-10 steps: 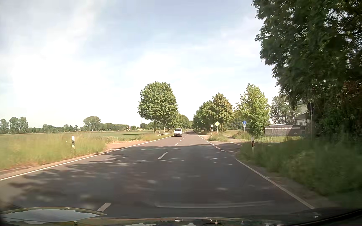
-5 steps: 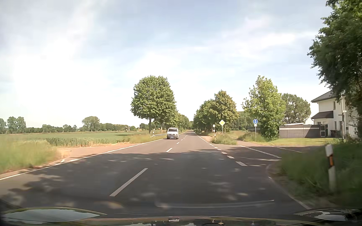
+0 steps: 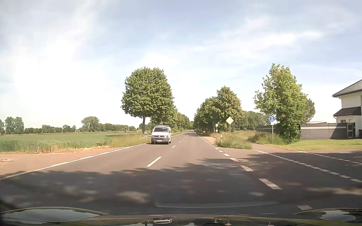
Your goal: Follow the waypoints while adhering to traffic rules and regulations
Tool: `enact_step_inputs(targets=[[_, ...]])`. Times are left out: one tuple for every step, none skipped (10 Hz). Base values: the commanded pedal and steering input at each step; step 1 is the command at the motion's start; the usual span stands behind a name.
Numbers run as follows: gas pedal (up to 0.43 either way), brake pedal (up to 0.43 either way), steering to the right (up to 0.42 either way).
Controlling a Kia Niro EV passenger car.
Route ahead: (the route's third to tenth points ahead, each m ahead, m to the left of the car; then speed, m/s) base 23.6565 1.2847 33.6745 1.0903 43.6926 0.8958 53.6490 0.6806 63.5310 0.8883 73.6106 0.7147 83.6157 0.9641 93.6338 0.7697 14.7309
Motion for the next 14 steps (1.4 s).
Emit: enact_step_inputs(targets=[[0.138, 0.0, -0.004], [0.138, 0.0, -0.003], [0.138, 0.0, -0.003], [0.138, 0.0, -0.004], [0.138, 0.0, -0.004], [0.138, 0.0, -0.004], [0.138, 0.0, -0.004], [0.138, 0.0, -0.004], [0.138, 0.0, -0.003], [0.138, 0.0, -0.003], [0.138, 0.0, -0.004], [0.138, 0.0, -0.004], [0.138, 0.0, -0.004], [0.138, 0.0, -0.004]])
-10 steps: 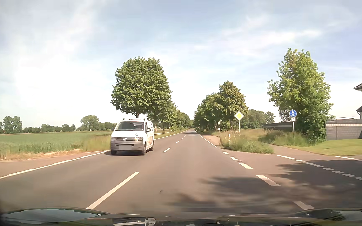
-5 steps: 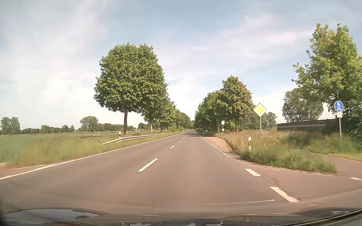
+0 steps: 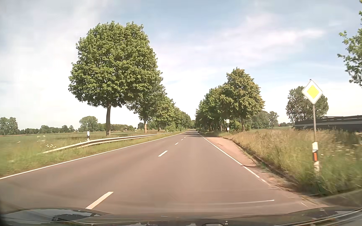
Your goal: Follow the waypoints while adhering to traffic rules and regulations
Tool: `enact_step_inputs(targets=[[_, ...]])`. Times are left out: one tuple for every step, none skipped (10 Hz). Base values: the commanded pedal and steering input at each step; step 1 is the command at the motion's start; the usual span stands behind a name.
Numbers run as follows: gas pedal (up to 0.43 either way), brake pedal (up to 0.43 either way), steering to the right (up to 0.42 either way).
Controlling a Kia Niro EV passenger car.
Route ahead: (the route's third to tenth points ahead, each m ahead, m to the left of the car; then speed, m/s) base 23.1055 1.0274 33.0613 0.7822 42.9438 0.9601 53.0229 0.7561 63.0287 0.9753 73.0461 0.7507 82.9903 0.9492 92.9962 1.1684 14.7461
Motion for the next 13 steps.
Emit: enact_step_inputs(targets=[[0.138, 0.0, -0.004], [0.138, 0.0, -0.004], [0.138, 0.0, -0.004], [0.138, 0.0, -0.004], [0.138, 0.0, -0.004], [0.138, 0.0, -0.004], [0.138, 0.0, -0.004], [0.138, 0.0, -0.005], [0.138, 0.0, -0.005], [0.138, 0.0, -0.005], [0.138, 0.0, -0.005], [0.138, 0.0, -0.005], [0.138, 0.0, -0.005]])
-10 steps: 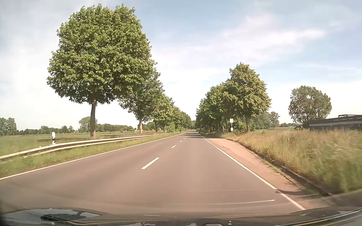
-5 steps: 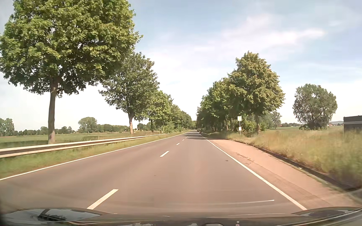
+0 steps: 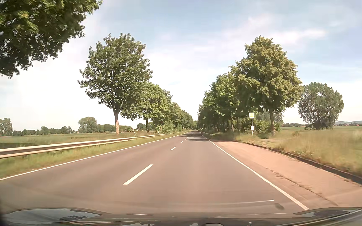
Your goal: Follow the waypoints while adhering to traffic rules and regulations
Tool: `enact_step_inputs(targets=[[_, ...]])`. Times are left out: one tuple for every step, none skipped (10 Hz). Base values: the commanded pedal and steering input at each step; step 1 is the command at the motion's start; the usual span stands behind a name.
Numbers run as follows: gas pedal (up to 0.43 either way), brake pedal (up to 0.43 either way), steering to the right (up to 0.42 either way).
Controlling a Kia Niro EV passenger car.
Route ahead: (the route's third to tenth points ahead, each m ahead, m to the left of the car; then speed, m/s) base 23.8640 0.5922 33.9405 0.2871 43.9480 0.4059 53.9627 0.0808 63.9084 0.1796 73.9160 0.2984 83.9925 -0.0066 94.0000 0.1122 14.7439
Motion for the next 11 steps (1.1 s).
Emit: enact_step_inputs(targets=[[0.138, 0.0, -0.002], [0.138, 0.0, -0.001], [0.138, 0.0, -0.001], [0.138, 0.0, -0.001], [0.138, 0.0, -0.001], [0.138, 0.0, -0.001], [0.138, 0.0, -0.001], [0.138, 0.0, -0.001], [0.138, 0.0, -0.001], [0.138, 0.0, -0.001], [0.138, 0.0, -0.001]])
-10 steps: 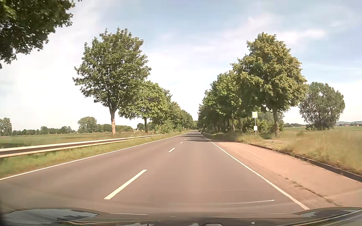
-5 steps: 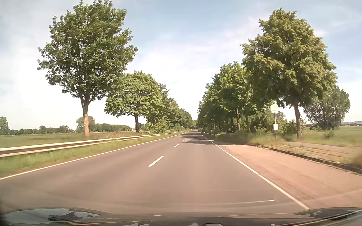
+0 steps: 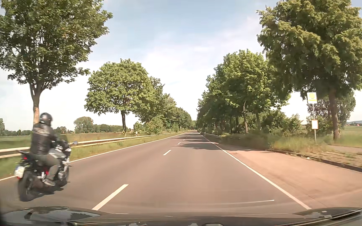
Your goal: Follow the waypoints while adhering to traffic rules and regulations
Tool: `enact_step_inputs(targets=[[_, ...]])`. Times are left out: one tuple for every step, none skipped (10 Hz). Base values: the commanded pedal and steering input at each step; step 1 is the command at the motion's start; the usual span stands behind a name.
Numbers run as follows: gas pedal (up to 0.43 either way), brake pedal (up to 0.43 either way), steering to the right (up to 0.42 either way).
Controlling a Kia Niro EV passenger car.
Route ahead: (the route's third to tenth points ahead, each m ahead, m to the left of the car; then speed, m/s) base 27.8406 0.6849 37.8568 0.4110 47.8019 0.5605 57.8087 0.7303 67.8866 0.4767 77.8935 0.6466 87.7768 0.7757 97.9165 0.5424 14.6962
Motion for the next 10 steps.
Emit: enact_step_inputs(targets=[[0.138, 0.0, -0.001], [0.157, 0.0, -0.001], [0.189, 0.0, -0.001], [0.197, 0.0, -0.001], [0.209, 0.0, -0.001], [0.209, 0.0, -0.001], [0.209, 0.0, -0.001], [0.209, 0.0, -0.001], [0.209, 0.0, -0.001], [0.209, 0.0, -0.001]])
